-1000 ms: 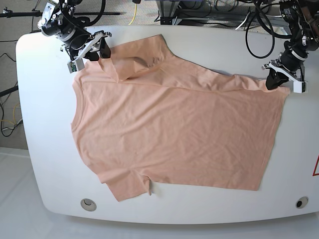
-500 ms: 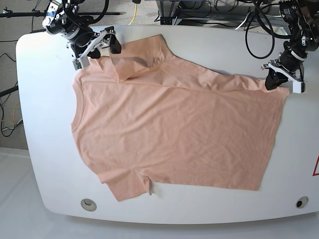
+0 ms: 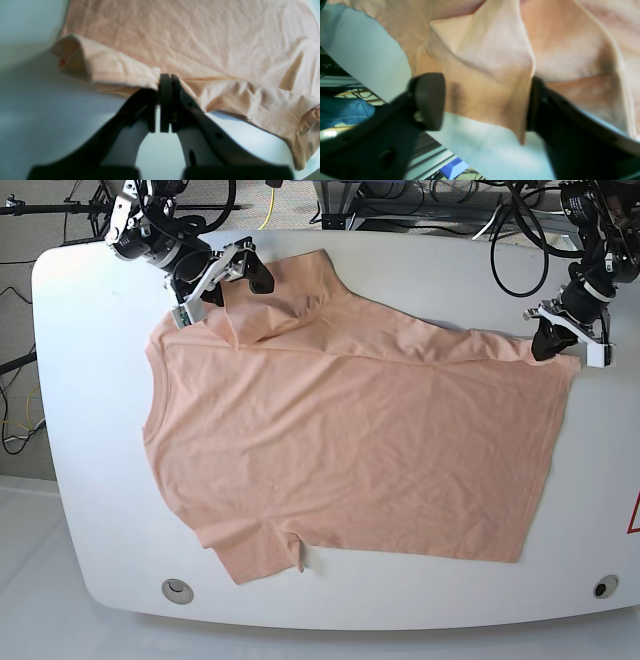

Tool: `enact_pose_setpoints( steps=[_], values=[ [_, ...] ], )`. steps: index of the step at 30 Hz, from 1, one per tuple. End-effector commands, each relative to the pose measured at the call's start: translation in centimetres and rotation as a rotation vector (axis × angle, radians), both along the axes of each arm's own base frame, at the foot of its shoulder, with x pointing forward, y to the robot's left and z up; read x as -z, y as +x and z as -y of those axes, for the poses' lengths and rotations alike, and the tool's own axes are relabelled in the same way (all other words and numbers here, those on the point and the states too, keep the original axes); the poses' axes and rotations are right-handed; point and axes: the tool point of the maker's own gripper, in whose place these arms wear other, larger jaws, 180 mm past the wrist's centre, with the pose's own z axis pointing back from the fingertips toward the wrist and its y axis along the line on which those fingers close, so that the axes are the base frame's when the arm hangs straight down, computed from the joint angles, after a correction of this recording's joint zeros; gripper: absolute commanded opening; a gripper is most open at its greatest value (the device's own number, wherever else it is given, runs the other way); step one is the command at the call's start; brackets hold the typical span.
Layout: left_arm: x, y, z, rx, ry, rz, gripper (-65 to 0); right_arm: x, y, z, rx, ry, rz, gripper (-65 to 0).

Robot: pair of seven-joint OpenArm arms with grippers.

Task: Fold the T-shirt properly
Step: 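Grasp the shirt's shoulder edge with the right gripper, then lift both shoulder edges and drag them across the shirt toward the hem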

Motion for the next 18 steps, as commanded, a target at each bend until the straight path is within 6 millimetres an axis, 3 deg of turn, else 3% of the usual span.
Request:
enact_pose_setpoints(
  steps=[1,6,11,18],
  values=[
    [-1.3,0.7,-0.3,0.004,0.009,0.048,-64.9,0.8,-1.1,0.1,-0.031,-0.040,-0.055,-35.3],
    [-1.3,0.7,-0.3,0.004,0.010,0.046,-64.9,0.7,-0.9,0.2,-0.031,-0.042,-0.051,-63.9],
    [-1.3,0.7,-0.3,0.004,0.010,0.046,-64.9,0.5,-0.9,0.3,-0.056,-0.052,-0.042,-65.0],
    [-1.3,0.7,-0.3,0.004,0.010,0.046,-64.9,-2.3,-0.3,0.4,-0.079,-0.098,0.047,-65.0]
  ],
)
